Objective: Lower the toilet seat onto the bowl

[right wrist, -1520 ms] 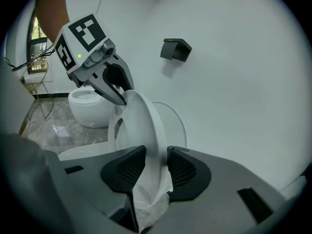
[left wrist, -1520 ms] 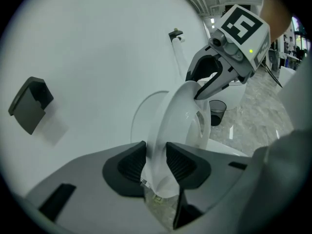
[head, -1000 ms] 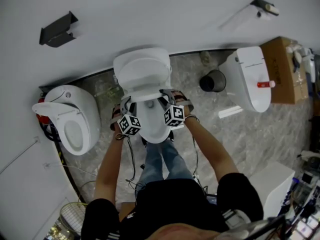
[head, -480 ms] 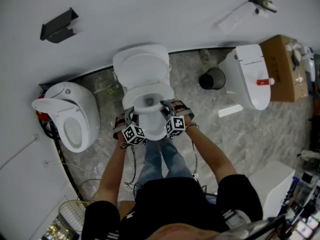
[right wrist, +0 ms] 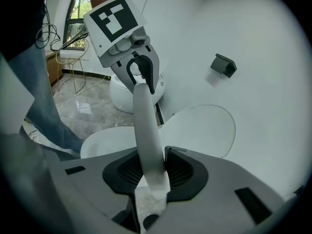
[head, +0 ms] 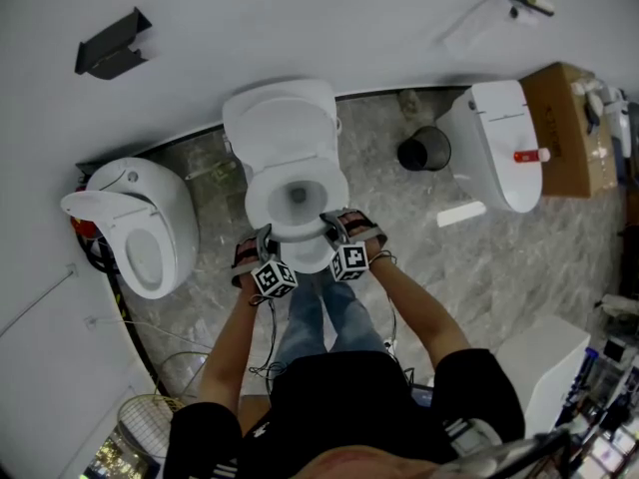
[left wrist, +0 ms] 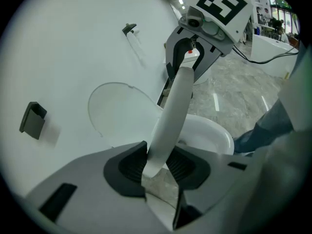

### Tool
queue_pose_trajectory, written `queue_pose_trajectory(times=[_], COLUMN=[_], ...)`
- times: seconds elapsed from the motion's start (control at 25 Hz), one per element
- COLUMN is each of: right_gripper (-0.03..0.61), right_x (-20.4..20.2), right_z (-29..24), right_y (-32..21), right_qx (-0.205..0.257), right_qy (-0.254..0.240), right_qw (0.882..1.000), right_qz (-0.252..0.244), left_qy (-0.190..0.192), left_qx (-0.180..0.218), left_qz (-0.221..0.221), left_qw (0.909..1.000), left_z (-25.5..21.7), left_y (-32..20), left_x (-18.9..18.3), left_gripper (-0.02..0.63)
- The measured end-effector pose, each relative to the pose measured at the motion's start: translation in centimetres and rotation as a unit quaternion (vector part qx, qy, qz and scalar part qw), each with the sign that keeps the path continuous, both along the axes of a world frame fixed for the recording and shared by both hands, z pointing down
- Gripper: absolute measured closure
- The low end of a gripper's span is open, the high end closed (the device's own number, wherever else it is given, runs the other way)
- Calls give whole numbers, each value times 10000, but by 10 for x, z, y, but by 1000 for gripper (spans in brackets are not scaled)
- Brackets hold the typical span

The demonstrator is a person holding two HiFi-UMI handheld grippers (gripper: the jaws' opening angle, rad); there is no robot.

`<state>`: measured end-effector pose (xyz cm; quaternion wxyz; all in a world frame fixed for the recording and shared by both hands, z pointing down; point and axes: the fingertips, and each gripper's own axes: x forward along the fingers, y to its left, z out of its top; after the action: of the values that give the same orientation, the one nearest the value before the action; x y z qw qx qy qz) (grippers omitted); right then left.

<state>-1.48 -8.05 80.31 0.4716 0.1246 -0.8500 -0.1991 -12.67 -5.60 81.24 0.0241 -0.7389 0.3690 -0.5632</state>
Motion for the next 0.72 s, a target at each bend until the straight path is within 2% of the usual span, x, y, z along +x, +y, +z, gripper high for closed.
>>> queue_pose_trajectory(times=[0.44,0.72], right_gripper=[445,431], right_x=[6,9], right_z=[49,65], right_y=[55,76], right_qx=[-178,-140], right_qy=[461,715], right_qw=[9973,9944], right_qz=[-545,-766], left_qy=[-415,-725], left_qx=[-246,-251], left_qz=[300,553], left_qw=[9984,9955], left_z=[51,61], left_y=[54,69], left_x=[8,12], left_gripper=[471,463])
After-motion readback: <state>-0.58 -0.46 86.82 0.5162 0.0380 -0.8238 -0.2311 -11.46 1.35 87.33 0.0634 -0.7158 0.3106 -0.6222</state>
